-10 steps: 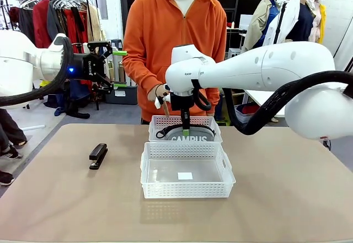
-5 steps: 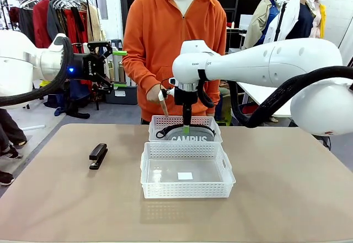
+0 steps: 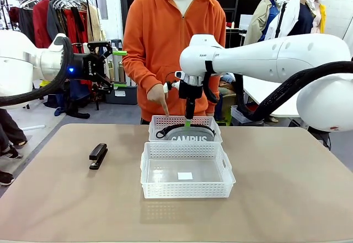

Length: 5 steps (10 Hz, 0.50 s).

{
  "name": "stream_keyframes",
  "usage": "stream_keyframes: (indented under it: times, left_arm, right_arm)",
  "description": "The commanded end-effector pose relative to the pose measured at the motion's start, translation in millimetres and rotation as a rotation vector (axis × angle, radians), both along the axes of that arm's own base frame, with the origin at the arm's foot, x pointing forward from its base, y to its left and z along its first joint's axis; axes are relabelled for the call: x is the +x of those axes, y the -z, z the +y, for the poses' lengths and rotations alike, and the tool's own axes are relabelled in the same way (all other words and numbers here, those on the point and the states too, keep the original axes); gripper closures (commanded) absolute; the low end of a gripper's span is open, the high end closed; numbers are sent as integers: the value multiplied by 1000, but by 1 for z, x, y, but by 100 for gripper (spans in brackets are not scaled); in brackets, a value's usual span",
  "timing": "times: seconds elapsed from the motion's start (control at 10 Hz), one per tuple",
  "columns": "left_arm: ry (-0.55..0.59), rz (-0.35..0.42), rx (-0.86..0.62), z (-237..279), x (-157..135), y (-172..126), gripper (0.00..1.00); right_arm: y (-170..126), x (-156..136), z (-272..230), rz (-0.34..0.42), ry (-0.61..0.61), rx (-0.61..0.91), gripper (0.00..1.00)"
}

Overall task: Distribute items into two baskets.
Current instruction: Place the picked Pencil pouch into the Organizing basket as instructed by the person, then pick up the Stapler that the person points to.

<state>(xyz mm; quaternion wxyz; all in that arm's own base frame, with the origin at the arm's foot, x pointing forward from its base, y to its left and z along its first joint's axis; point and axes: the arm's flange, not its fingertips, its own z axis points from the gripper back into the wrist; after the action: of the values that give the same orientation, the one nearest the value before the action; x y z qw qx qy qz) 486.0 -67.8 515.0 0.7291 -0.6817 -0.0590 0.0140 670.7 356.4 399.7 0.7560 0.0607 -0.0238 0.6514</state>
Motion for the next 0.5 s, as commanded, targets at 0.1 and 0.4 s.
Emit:
stream_keyframes:
  times: [0.1, 0.4]
  left_arm:
    - [-4, -1, -2, 1, -2, -2, 0]
    - [-4, -1, -2, 1, -2, -2, 0]
  right_arm:
    - [-10, -14, -10, -28, -13, 60, 0]
    - [-4, 1, -2, -9, 4, 6, 0]
